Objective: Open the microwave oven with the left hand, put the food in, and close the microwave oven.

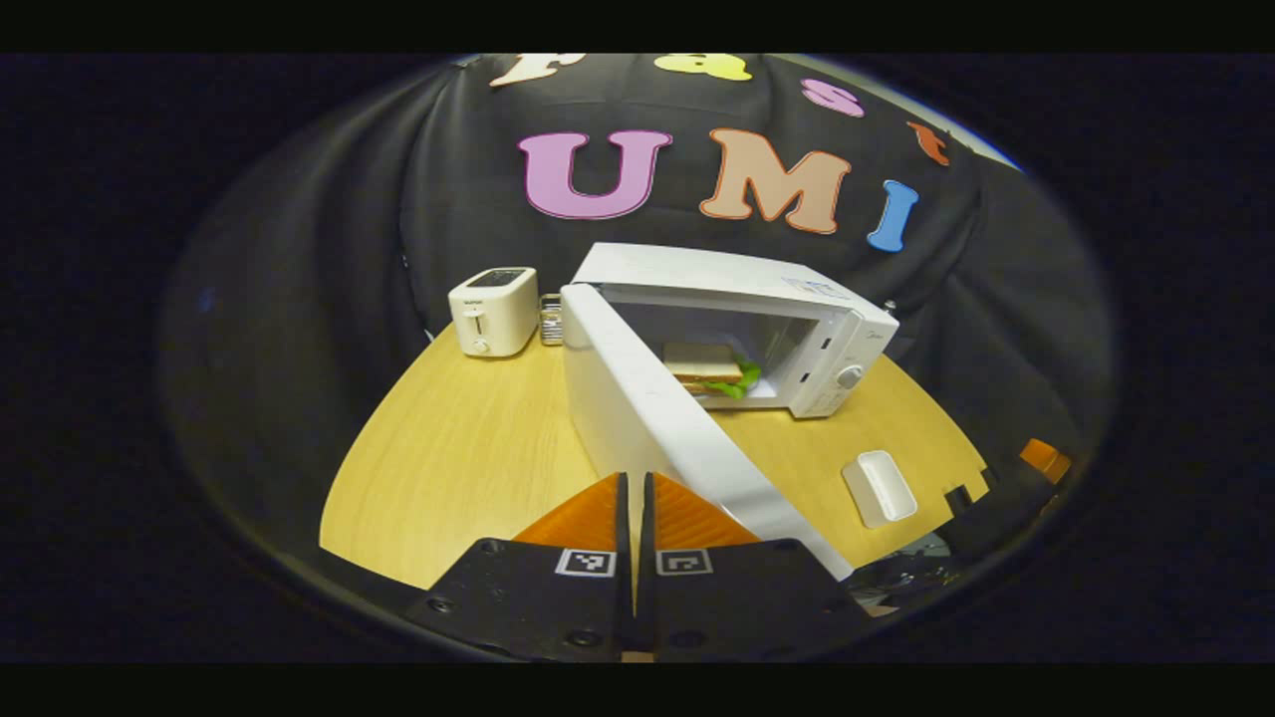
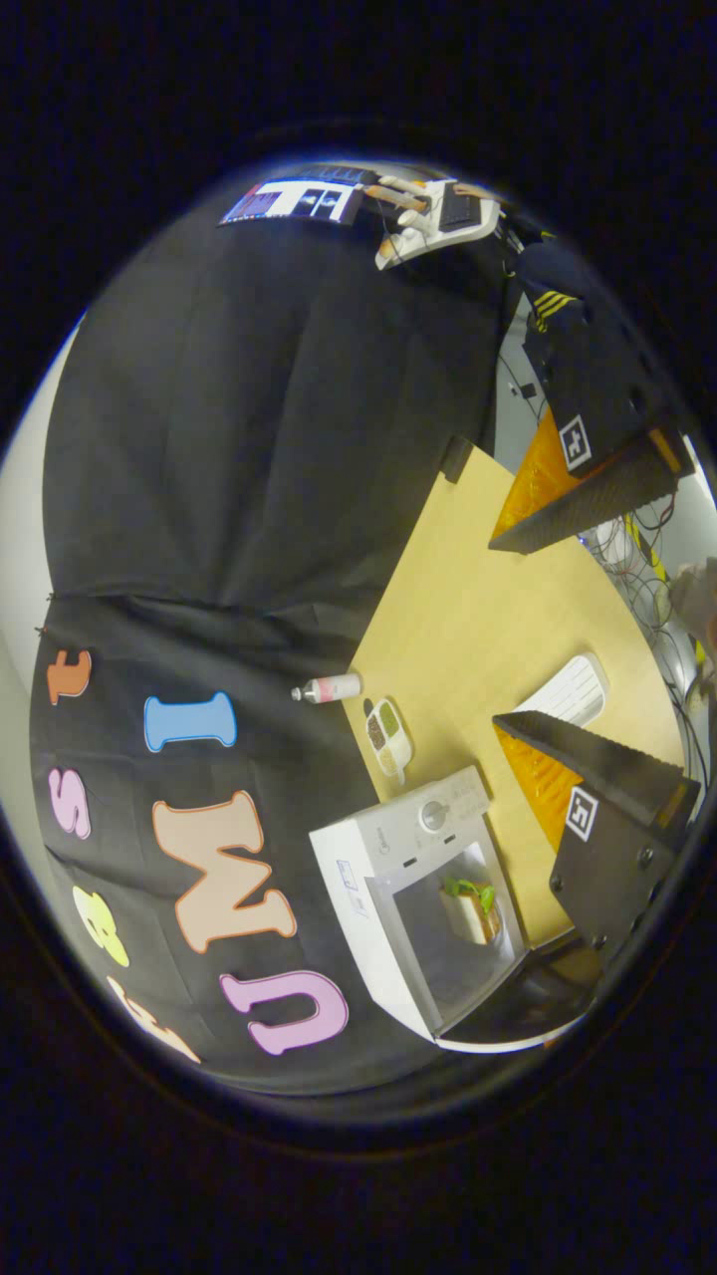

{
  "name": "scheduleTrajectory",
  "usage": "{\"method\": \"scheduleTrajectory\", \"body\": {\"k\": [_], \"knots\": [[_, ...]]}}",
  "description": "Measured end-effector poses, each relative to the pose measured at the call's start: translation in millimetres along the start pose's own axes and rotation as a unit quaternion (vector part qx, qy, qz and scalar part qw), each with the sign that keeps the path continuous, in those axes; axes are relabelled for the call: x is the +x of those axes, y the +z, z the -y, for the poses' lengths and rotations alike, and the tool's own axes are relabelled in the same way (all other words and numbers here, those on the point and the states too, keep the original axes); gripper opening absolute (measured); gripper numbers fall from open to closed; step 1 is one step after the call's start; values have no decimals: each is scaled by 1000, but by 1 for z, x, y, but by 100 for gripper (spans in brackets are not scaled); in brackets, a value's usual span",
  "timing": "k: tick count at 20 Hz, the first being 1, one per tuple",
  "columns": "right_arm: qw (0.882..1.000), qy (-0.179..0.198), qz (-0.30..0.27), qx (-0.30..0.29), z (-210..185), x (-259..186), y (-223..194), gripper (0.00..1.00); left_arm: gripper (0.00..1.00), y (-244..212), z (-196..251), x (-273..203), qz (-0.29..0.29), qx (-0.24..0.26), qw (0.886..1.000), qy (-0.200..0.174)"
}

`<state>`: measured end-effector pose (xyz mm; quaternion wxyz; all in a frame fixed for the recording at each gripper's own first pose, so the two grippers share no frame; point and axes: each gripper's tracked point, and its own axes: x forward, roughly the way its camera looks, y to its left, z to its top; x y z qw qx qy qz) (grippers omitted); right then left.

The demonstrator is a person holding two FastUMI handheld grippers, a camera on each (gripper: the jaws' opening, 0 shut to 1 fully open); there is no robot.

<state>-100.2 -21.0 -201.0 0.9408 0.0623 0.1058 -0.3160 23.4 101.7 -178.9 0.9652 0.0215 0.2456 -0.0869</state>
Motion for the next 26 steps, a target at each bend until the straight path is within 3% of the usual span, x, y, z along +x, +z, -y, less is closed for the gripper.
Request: {"method": "scheduleTrajectory", "body": {"k": [1, 9, 13, 14, 16, 26], "knots": [[1000, 3, -2, -1, 3, 3, 1, 92, 0, 3, 9, 3, -1, 2, 1000, -1], [998, 45, -15, 45, 11, 41, 19, 92, 0, 27, 78, 23, 11, 33, 999, -26], [996, 73, -19, 39, 12, 64, 28, 92, 1, 38, 98, 44, 16, 52, 998, -13], [996, 77, -20, 34, 13, 69, 28, 98, 2, 41, 103, 51, 19, 53, 998, -9], [995, 90, -22, 32, 13, 78, 31, 98, 0, 46, 113, 59, 23, 52, 998, -5], [993, 115, -2, -6, 16, 109, 52, 98, 1, 74, 146, 107, 29, 55, 998, 7]]}}
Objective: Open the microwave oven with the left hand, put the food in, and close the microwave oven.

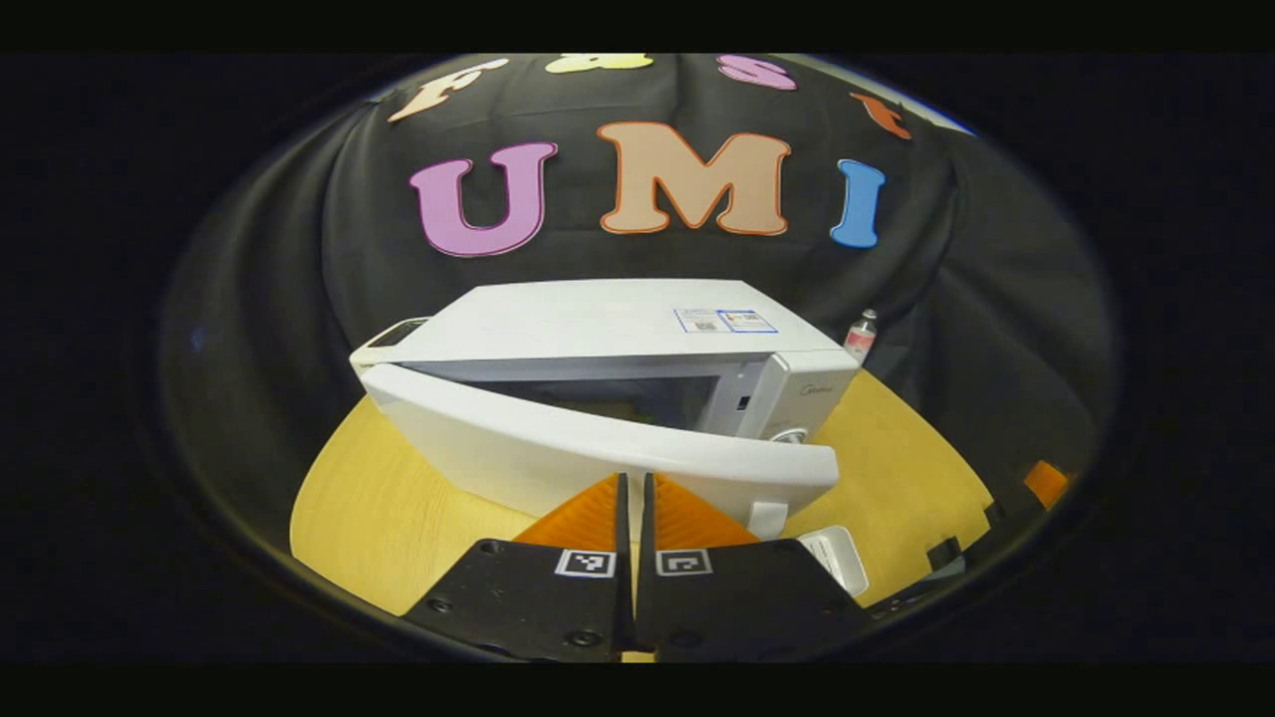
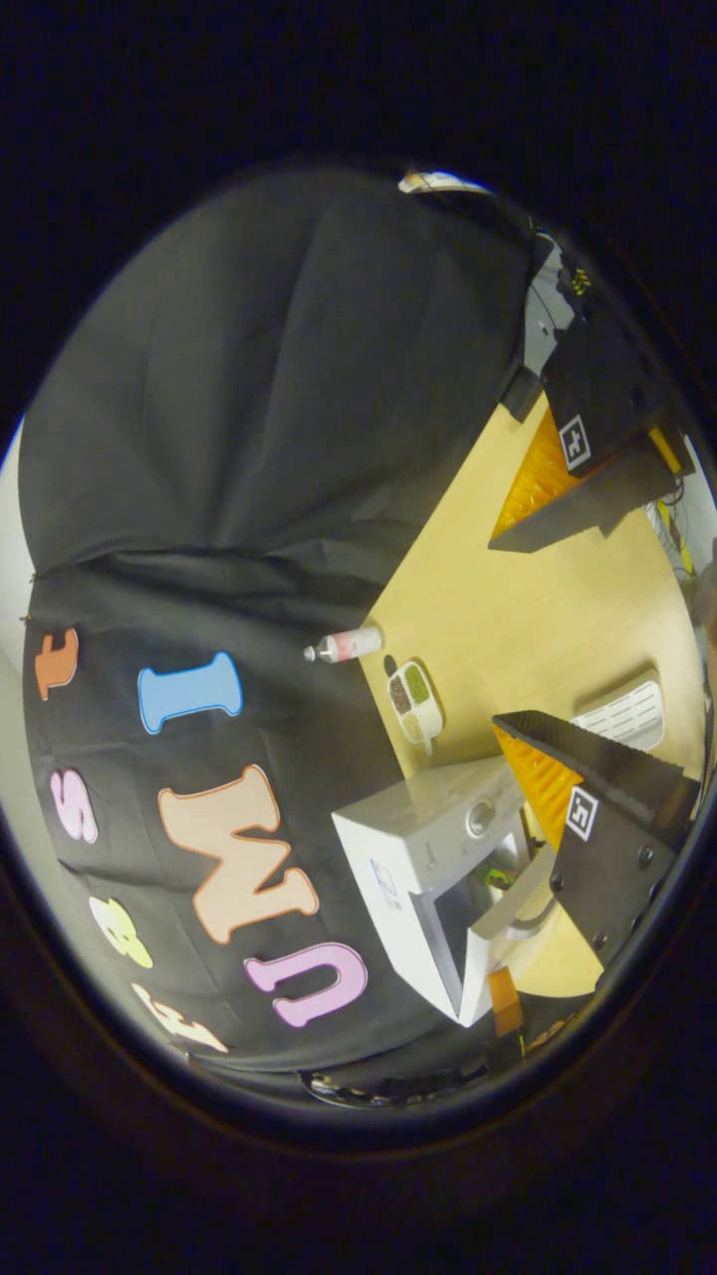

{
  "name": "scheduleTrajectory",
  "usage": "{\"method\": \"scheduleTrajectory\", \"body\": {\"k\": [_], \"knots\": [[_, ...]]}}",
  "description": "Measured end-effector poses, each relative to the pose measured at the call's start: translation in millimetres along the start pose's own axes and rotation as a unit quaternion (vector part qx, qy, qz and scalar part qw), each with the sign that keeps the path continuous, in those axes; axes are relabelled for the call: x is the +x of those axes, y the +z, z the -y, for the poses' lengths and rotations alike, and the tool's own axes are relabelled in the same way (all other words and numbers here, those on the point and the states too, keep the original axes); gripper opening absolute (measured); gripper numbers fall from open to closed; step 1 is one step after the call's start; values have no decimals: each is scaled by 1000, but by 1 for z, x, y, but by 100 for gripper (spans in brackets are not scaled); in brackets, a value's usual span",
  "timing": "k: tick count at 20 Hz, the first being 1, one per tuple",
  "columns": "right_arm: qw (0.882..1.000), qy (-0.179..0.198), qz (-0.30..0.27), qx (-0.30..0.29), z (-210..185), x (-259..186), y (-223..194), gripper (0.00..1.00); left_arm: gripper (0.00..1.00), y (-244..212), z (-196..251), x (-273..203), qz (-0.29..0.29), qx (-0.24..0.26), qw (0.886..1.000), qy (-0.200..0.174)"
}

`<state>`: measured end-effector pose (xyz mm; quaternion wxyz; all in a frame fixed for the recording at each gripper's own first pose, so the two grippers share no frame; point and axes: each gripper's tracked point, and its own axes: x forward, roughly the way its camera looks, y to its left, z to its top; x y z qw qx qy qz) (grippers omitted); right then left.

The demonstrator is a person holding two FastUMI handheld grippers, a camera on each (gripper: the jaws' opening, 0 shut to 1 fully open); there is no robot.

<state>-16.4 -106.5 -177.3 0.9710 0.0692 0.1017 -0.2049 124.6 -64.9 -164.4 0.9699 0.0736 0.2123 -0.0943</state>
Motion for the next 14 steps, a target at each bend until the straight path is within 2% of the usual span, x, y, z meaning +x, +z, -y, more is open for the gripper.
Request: {"method": "scheduleTrajectory", "body": {"k": [10, 14], "knots": [[1000, -7, 21, -22, 8, 8, 16, 98, 1, 19, 27, 42, -2, 26, 1000, -11], [1000, -4, 7, -25, 7, 12, 10, 98, 1, 25, 33, 57, -7, 9, 1000, -9]]}}
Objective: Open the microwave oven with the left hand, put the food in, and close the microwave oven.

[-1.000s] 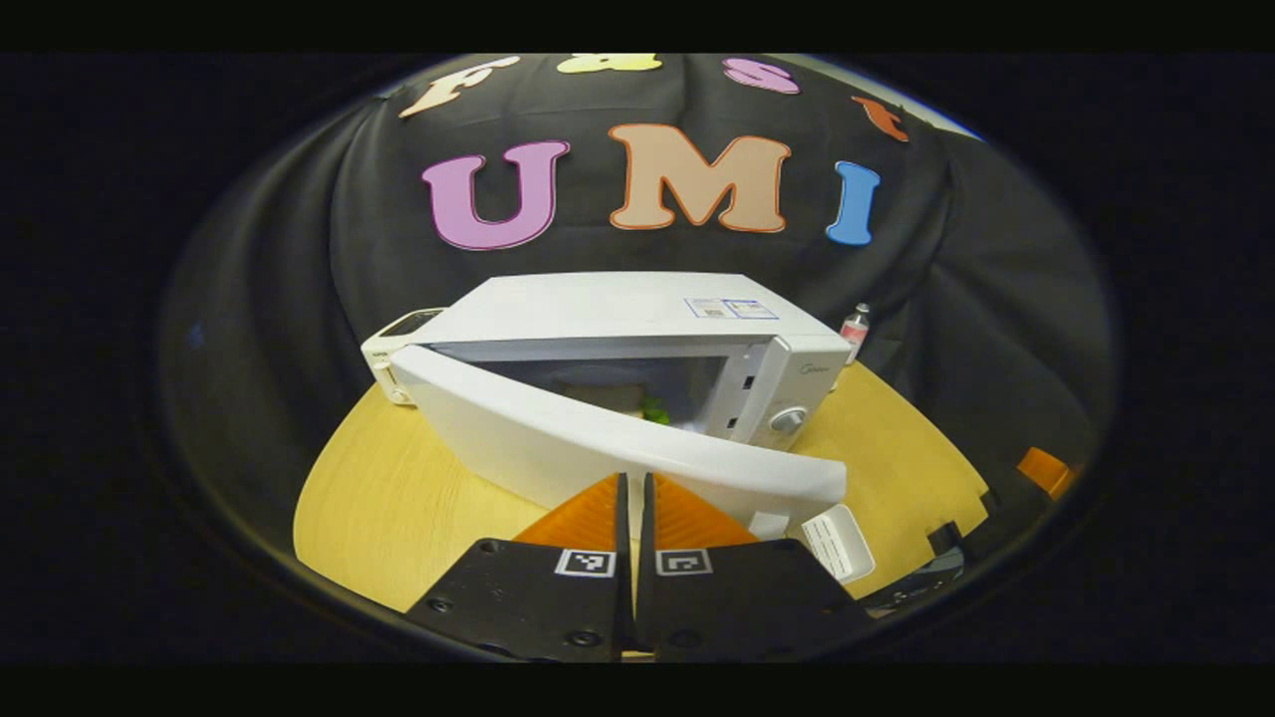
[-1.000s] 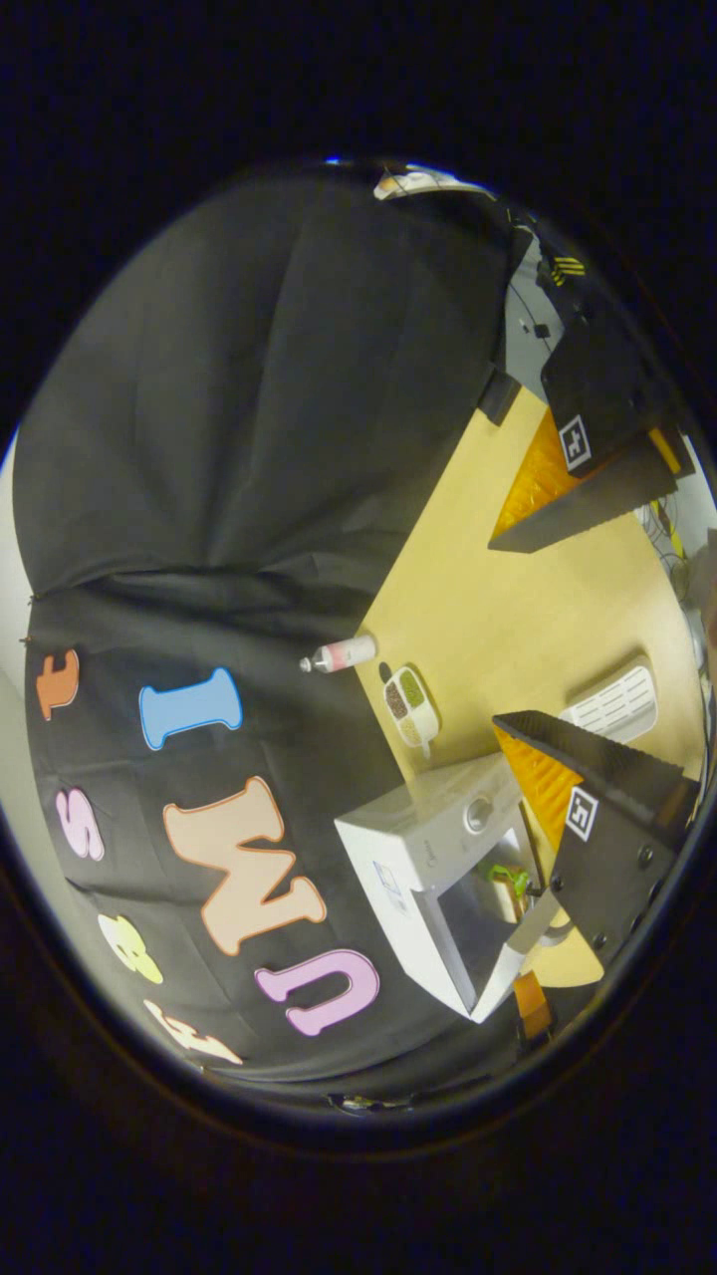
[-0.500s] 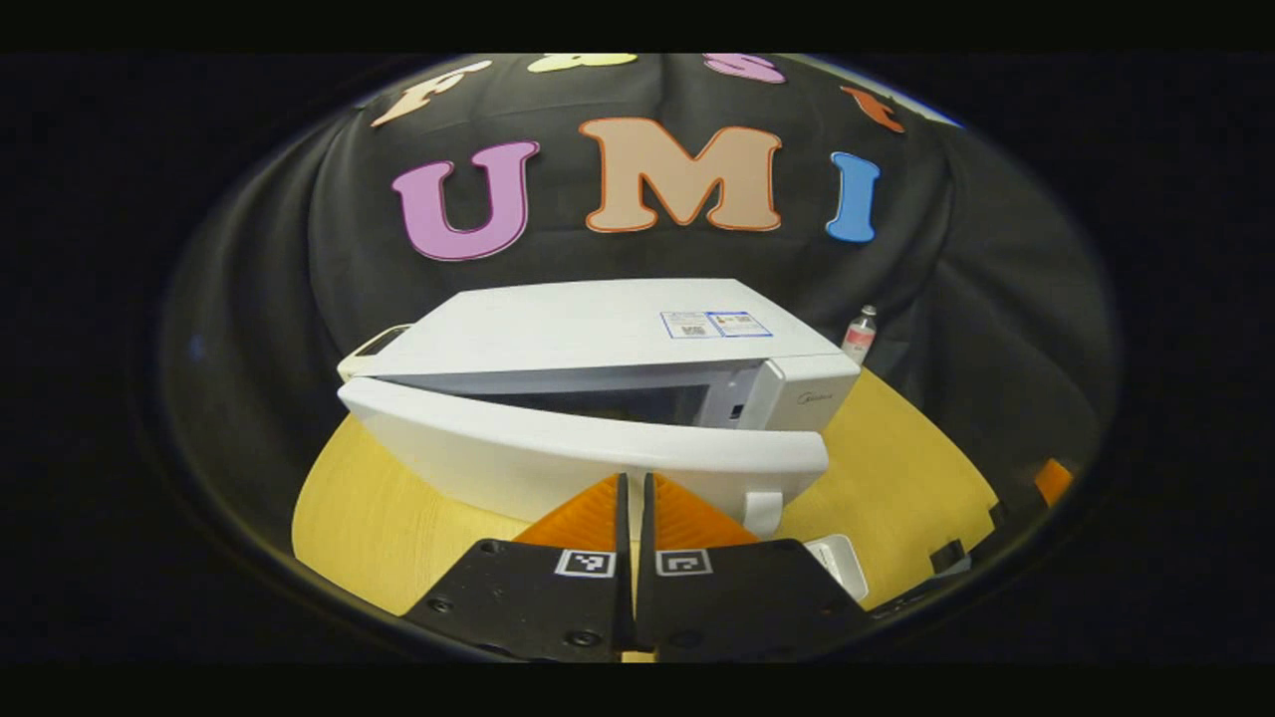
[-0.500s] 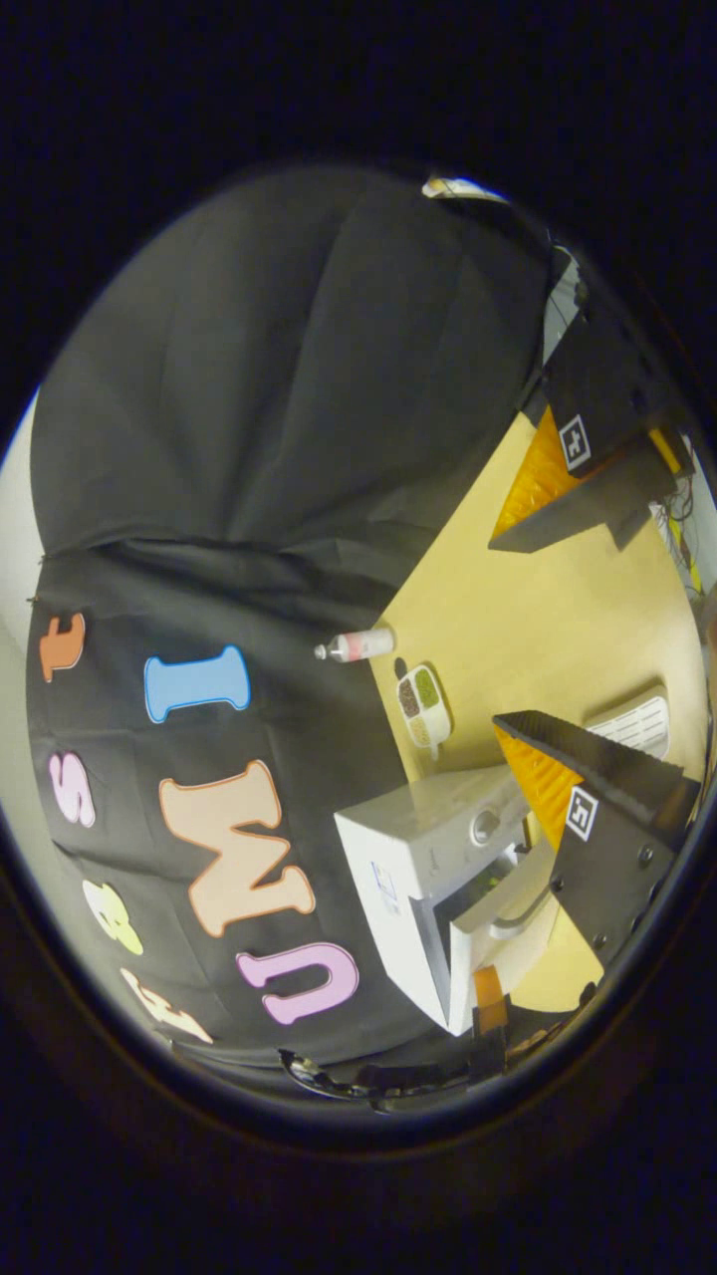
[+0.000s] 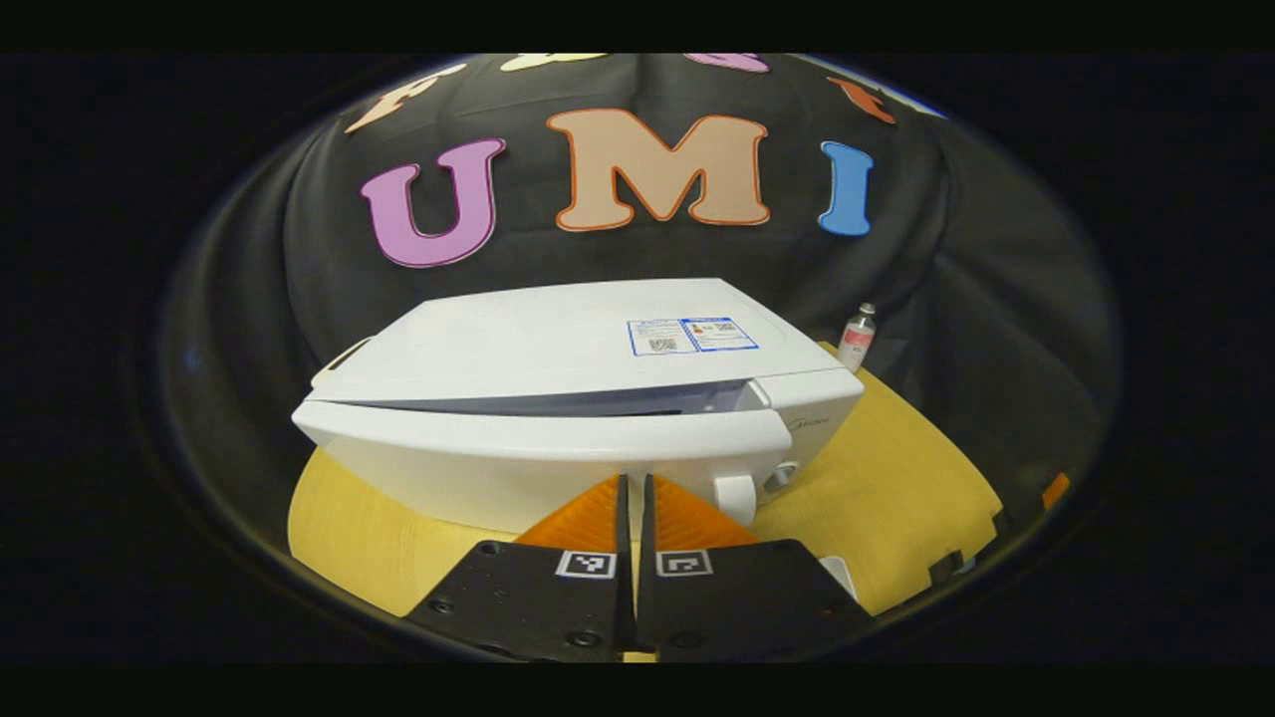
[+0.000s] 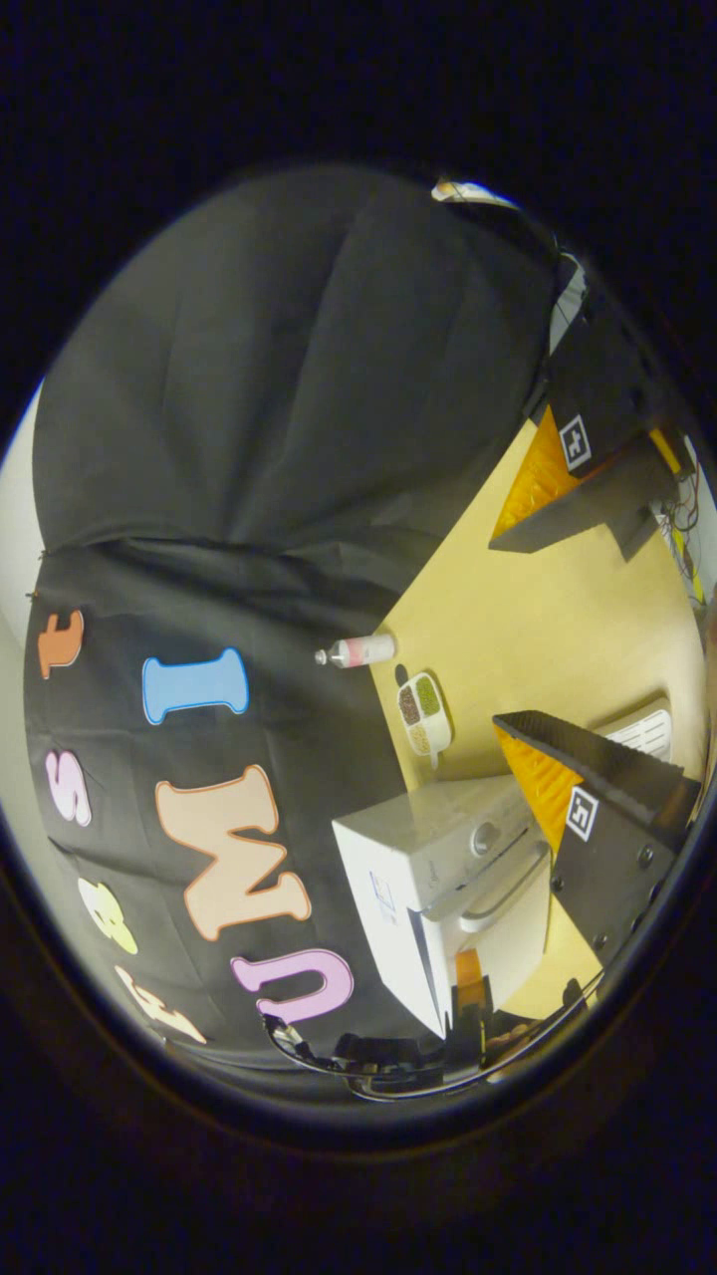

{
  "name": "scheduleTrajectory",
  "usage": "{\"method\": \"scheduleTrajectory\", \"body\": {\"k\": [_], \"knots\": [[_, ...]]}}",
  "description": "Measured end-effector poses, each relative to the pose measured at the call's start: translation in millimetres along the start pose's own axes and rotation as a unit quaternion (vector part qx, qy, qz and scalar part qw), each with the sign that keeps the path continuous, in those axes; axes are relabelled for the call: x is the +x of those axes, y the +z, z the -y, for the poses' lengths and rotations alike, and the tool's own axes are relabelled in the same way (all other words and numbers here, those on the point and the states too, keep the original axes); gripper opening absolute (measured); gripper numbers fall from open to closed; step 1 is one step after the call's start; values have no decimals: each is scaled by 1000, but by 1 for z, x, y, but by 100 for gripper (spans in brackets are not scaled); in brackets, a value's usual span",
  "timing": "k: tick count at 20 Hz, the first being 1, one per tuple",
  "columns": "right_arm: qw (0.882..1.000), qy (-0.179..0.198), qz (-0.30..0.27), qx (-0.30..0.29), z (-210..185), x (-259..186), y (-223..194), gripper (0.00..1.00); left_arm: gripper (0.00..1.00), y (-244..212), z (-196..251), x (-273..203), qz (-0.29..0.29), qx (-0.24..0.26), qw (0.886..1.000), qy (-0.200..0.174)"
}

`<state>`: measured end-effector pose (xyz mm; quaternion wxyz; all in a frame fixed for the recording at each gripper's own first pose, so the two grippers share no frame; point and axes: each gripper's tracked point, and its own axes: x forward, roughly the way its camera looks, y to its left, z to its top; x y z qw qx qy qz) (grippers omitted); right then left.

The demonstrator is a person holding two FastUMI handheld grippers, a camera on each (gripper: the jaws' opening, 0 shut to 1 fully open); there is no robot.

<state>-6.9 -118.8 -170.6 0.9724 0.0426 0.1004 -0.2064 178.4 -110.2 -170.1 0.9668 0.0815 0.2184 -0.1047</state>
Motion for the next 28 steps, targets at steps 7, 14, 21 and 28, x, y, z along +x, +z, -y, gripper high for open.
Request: {"method": "scheduleTrajectory", "body": {"k": [7, 14, 21, 28], "knots": [[1000, 8, -13, -8, -6, 7, -5, 98, 1, 2, -5, 11, -8, -48, 999, 8], [1000, 14, -17, -4, -6, 13, -6, 92, 0, 2, -8, 12, -5, -64, 998, 1], [1000, 13, -24, 12, -3, 17, -8, 92, 1, 7, -9, 11, 3, -57, 998, -1], [999, 21, -24, 6, -7, 18, -7, 98, 1, 9, -10, 11, 11, -58, 998, -1]]}}
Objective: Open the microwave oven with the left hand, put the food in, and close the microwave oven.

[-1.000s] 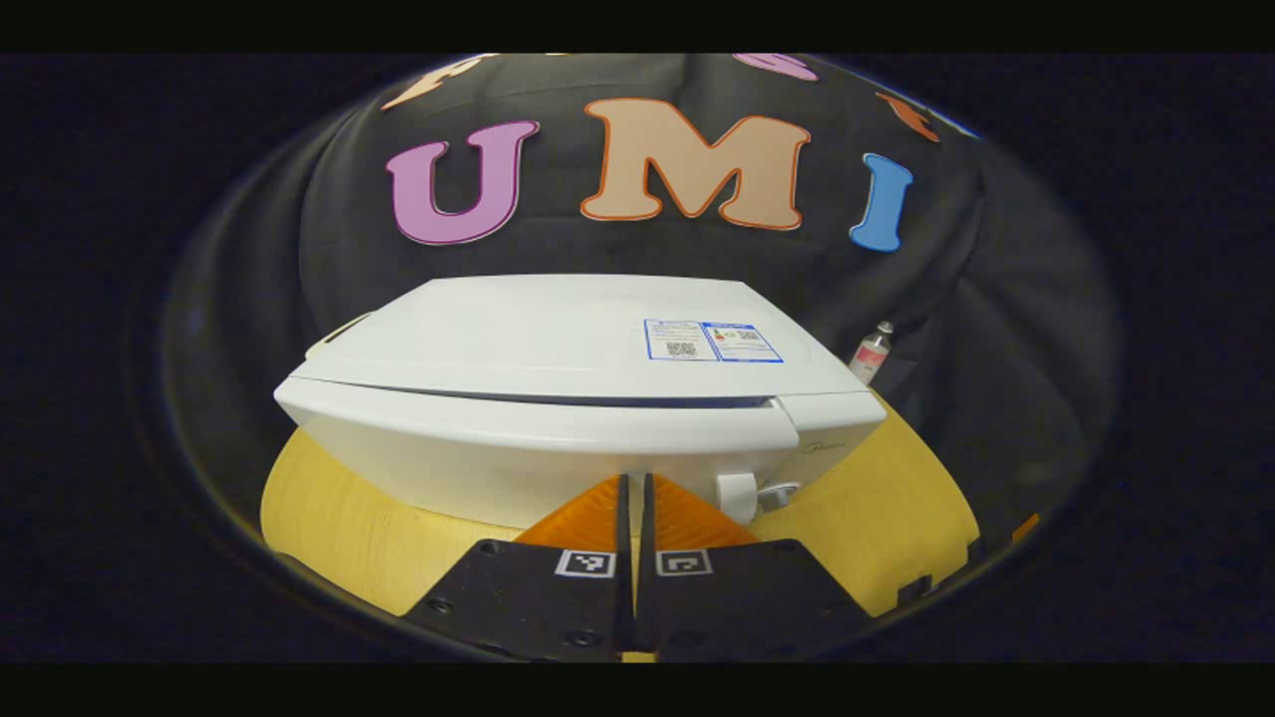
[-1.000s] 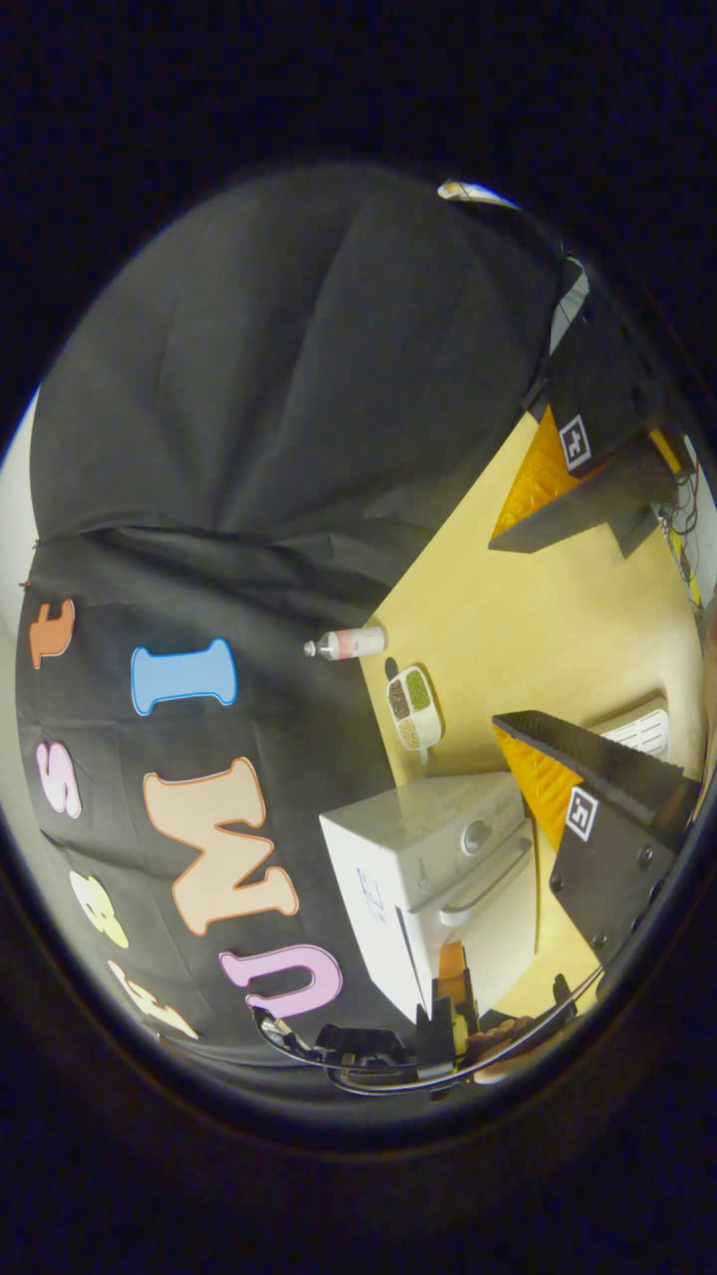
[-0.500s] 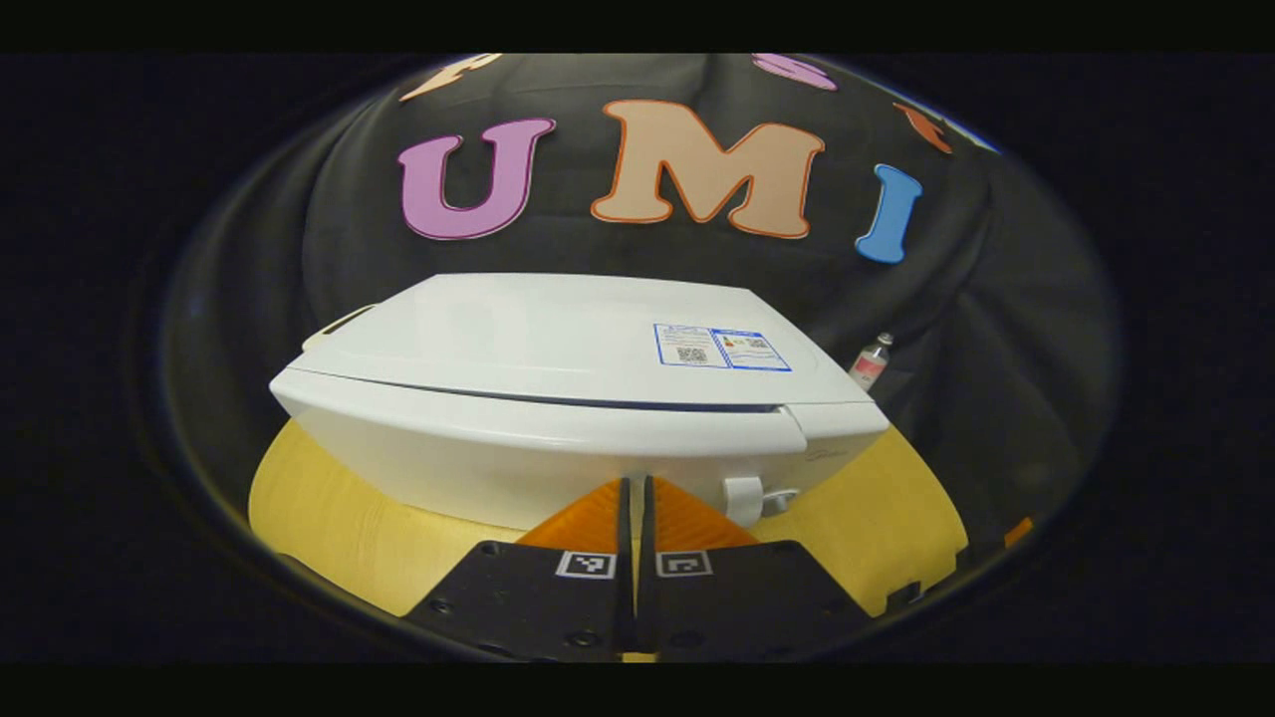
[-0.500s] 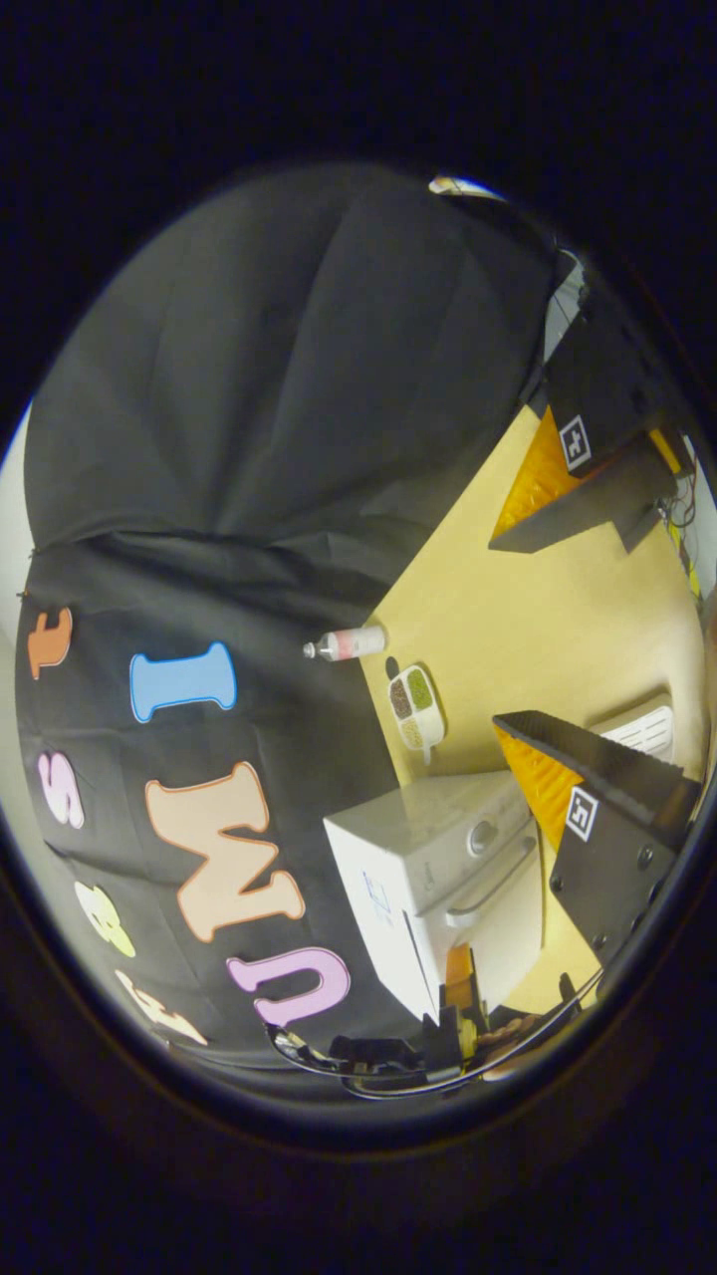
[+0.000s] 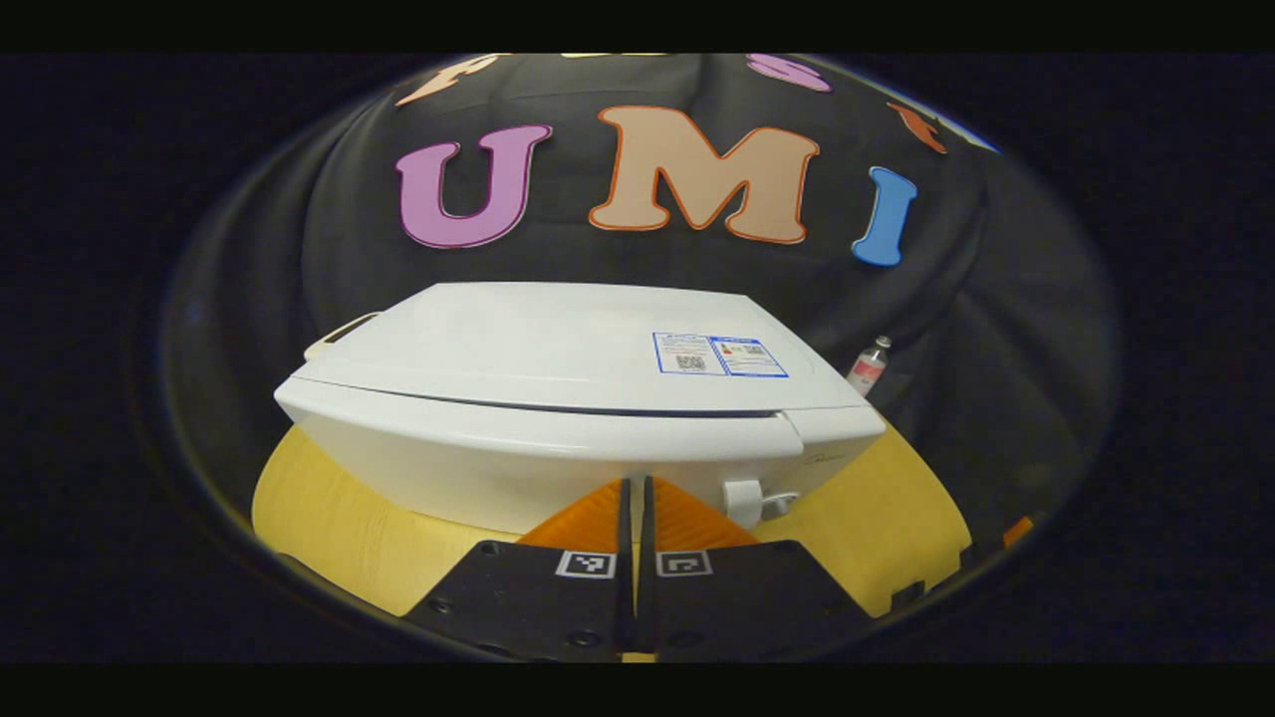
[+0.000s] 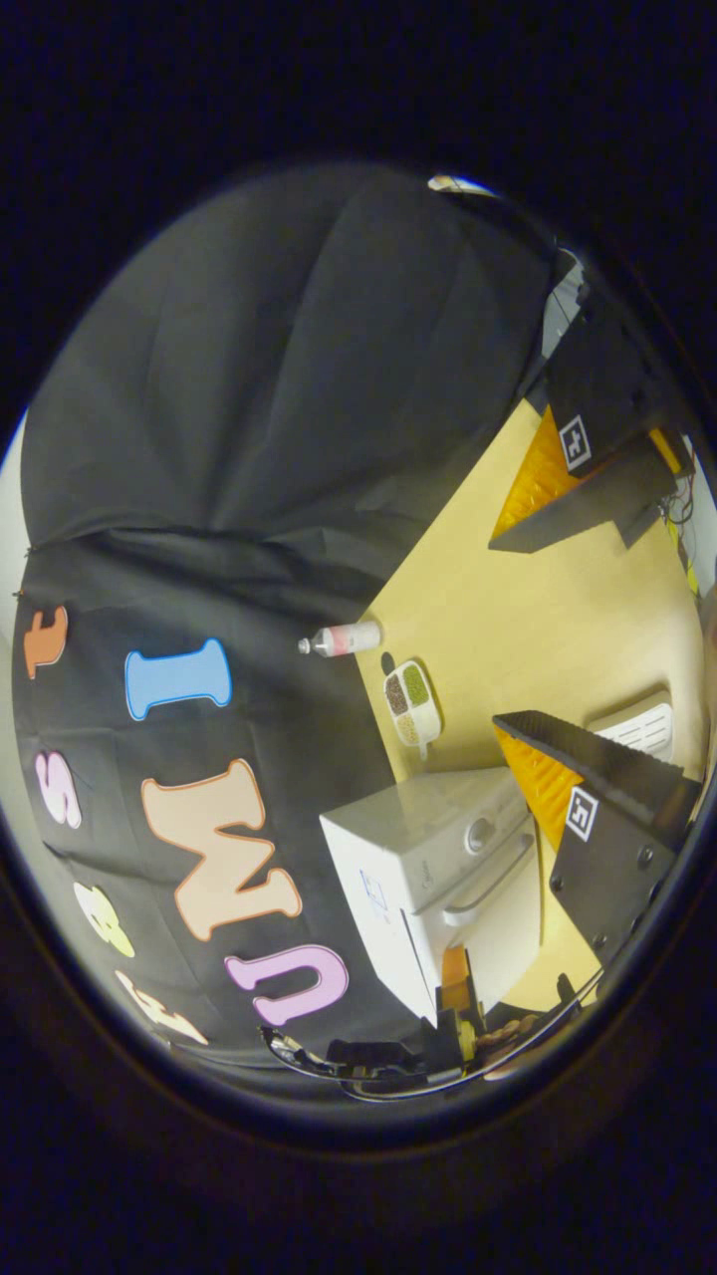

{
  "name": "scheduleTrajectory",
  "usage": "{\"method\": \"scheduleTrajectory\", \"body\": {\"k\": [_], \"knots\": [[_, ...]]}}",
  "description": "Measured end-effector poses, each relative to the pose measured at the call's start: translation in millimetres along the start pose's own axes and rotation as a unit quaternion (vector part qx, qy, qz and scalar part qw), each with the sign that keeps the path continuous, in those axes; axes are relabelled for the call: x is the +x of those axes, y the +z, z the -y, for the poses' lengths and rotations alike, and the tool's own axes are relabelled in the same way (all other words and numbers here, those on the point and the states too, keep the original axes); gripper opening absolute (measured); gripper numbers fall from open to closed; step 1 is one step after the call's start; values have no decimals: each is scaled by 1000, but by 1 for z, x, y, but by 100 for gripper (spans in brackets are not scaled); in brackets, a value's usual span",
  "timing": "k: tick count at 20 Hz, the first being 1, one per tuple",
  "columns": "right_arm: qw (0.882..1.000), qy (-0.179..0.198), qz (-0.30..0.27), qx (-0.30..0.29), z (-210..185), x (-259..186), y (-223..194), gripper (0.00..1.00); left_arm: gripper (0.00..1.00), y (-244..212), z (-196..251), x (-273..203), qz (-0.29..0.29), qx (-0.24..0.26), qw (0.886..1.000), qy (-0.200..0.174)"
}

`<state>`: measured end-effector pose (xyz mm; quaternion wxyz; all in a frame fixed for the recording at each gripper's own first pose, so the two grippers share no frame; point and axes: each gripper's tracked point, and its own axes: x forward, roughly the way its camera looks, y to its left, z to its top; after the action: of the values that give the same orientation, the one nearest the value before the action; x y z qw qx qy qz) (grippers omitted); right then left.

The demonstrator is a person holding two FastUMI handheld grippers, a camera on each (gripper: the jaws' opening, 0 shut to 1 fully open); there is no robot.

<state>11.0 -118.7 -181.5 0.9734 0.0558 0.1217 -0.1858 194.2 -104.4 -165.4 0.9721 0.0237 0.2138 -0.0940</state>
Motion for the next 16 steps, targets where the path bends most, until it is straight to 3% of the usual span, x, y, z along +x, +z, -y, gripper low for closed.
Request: {"method": "scheduleTrajectory", "body": {"k": [1, 3, 4, 8, 11, 12, 14, 15, 16], "knots": [[1000, 1, 0, -1, 0, -1, 0, 92, 0, 0, 0, 0, 0, 0, 1000, 0], [1000, 2, 1, -3, -2, -3, 0, 92, 0, 1, 0, 0, 1, -1, 1000, 1], [1000, 4, 1, -4, -4, -5, 0, 98, 1, 0, 0, 1, 3, -4, 1000, 2], [1000, 11, 5, -16, -7, -10, 0, 98, 0, 5, -3, 3, 11, -19, 1000, 13], [1000, 9, 7, -19, -5, -16, 1, 98, 1, 8, -4, 2, 16, -5, 1000, 8], [1000, 9, 9, -16, -4, -18, 1, 92, 1, 10, -4, 1, 17, 2, 1000, 9], [1000, 7, 10, -12, -1, -20, 1, 92, 1, 18, 3, -5, 35, 11, 999, -5], [1000, 7, 9, -12, -1, -22, 0, 98, 1, 22, 8, -11, 46, 18, 999, -14], [1000, 9, 7, -14, -1, -22, -1, 98, 1, 25, 11, -19, 54, 28, 998, -20]]}}
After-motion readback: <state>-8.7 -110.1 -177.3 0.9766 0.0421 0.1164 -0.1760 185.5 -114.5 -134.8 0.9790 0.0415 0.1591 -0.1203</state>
